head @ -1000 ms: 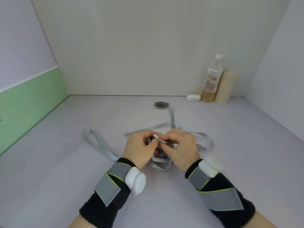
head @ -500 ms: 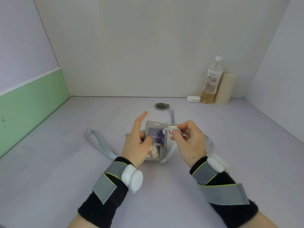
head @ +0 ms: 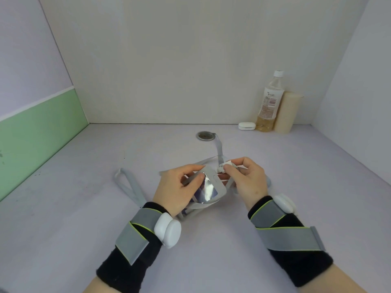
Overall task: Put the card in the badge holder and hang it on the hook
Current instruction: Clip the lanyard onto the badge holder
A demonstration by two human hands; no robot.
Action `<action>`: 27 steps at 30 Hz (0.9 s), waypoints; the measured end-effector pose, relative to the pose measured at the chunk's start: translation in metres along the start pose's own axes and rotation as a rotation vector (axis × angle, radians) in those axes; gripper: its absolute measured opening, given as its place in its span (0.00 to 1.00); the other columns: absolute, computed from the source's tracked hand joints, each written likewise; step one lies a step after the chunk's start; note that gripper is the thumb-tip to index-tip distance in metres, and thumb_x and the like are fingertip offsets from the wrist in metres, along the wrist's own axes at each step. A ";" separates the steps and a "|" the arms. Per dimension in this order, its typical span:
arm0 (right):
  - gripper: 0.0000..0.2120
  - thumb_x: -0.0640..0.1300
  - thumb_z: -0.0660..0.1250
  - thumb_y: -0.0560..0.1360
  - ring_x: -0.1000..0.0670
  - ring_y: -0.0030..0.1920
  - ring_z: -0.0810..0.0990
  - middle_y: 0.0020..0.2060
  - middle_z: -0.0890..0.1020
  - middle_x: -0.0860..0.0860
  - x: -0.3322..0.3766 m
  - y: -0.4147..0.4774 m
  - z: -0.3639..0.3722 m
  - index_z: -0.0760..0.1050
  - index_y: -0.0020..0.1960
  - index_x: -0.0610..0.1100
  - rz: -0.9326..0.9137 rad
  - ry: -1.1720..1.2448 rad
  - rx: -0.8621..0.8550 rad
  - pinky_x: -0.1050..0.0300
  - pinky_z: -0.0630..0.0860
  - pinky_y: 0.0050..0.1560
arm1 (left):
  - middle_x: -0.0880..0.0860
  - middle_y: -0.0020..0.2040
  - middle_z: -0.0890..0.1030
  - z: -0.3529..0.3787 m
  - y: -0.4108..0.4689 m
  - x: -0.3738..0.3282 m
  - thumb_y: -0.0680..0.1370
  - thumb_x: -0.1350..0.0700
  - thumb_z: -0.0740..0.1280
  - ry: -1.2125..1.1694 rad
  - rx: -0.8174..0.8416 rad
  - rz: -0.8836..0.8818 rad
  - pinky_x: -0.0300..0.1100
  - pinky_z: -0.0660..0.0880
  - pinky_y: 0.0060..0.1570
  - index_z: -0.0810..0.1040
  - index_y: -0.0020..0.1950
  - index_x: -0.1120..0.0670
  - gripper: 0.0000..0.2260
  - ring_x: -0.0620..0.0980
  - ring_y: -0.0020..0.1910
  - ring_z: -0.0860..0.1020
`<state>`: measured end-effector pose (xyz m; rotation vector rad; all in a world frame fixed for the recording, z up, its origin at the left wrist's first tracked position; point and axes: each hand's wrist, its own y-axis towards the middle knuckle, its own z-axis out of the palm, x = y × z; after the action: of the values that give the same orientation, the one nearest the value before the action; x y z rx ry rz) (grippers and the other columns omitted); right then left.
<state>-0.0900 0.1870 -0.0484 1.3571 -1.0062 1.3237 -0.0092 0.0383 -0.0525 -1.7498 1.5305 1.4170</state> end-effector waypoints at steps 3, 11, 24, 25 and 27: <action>0.03 0.35 0.68 0.72 0.52 0.29 0.83 0.30 0.84 0.49 0.003 -0.004 0.002 0.74 0.42 0.39 0.010 0.010 0.052 0.64 0.75 0.28 | 0.42 0.43 0.83 0.000 0.000 0.001 0.76 0.56 0.67 0.000 -0.002 0.007 0.26 0.72 0.38 0.79 0.48 0.37 0.12 0.36 0.36 0.78; 0.04 0.34 0.68 0.72 0.55 0.26 0.80 0.26 0.82 0.52 0.003 -0.005 0.002 0.74 0.40 0.40 0.022 -0.015 0.095 0.66 0.73 0.27 | 0.43 0.44 0.83 0.000 0.000 0.003 0.76 0.56 0.67 0.015 -0.036 -0.015 0.26 0.72 0.38 0.82 0.54 0.45 0.09 0.35 0.36 0.77; 0.04 0.33 0.65 0.73 0.49 0.27 0.82 0.27 0.83 0.47 0.004 -0.002 0.001 0.74 0.41 0.39 0.137 0.103 0.096 0.61 0.76 0.28 | 0.44 0.45 0.84 -0.004 0.001 0.007 0.76 0.53 0.66 0.080 -0.053 -0.027 0.26 0.73 0.38 0.82 0.54 0.44 0.09 0.37 0.38 0.78; 0.05 0.32 0.65 0.73 0.49 0.27 0.82 0.27 0.83 0.46 0.004 -0.002 0.000 0.74 0.40 0.39 0.138 0.105 0.099 0.61 0.76 0.28 | 0.44 0.45 0.84 -0.004 0.001 0.007 0.76 0.53 0.66 0.076 -0.052 -0.028 0.26 0.73 0.37 0.82 0.54 0.44 0.09 0.37 0.39 0.78; 0.05 0.32 0.65 0.72 0.49 0.26 0.82 0.28 0.82 0.45 0.004 -0.003 0.001 0.74 0.39 0.39 0.145 0.115 0.108 0.61 0.76 0.28 | 0.44 0.45 0.84 -0.005 0.000 0.006 0.76 0.54 0.66 0.067 -0.045 -0.024 0.26 0.74 0.38 0.82 0.54 0.43 0.09 0.37 0.40 0.78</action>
<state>-0.0866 0.1873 -0.0445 1.2911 -0.9813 1.5666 -0.0082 0.0313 -0.0557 -1.8540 1.5175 1.4044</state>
